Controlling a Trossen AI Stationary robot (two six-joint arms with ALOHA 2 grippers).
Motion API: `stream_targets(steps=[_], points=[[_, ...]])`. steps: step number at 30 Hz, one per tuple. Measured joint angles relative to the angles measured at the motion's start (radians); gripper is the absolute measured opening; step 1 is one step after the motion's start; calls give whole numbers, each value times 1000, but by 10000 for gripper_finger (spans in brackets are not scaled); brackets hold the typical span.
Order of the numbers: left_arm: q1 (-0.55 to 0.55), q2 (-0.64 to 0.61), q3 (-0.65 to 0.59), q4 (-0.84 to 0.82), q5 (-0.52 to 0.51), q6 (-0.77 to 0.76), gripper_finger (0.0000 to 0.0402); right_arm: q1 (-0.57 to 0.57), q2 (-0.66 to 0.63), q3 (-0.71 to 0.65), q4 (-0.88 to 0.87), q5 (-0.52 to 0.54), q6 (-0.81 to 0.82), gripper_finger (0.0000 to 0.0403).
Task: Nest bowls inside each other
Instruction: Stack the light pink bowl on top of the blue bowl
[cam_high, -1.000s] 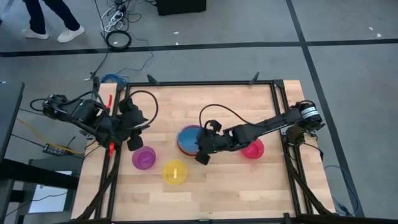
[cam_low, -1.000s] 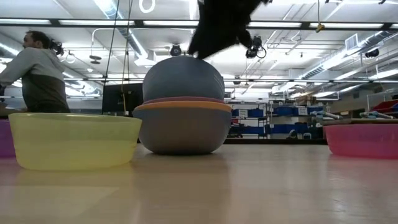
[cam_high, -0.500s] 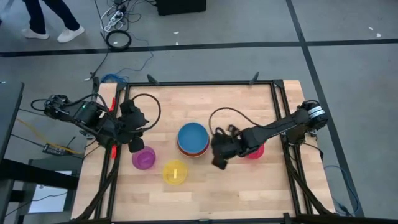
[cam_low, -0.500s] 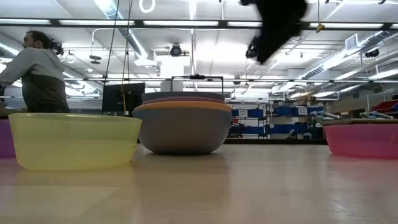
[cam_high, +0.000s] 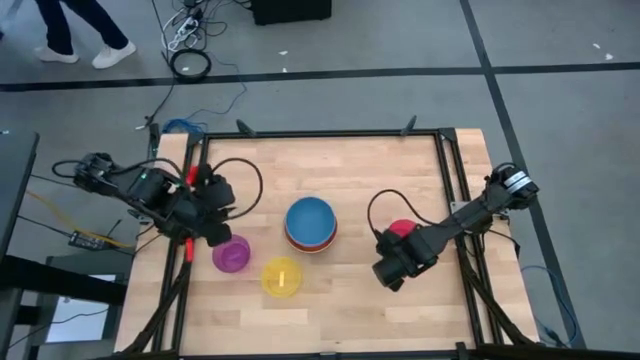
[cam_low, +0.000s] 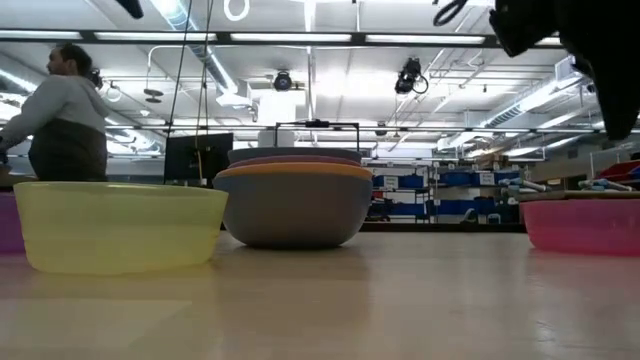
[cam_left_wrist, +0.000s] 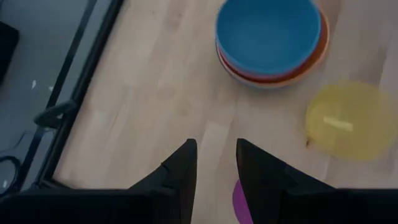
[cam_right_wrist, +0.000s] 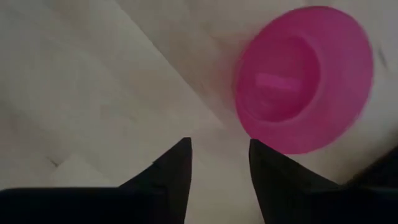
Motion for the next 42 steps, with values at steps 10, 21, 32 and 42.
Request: stream_targets(steps=[10, 21, 32, 42], points=[[-53, 0, -250, 24, 96, -45, 121, -21, 1, -181, 153, 33, 15, 152], [-105, 0, -411, 235, 201, -72, 121, -61, 1, -393, 348, 66, -20, 125], [-156, -1, -411, 255, 257, -173, 121, -95, -4, -52, -65, 195, -205, 1], [-278, 6, -411, 288, 287, -261, 121, -246, 3, 168, 585, 358, -746, 0]])
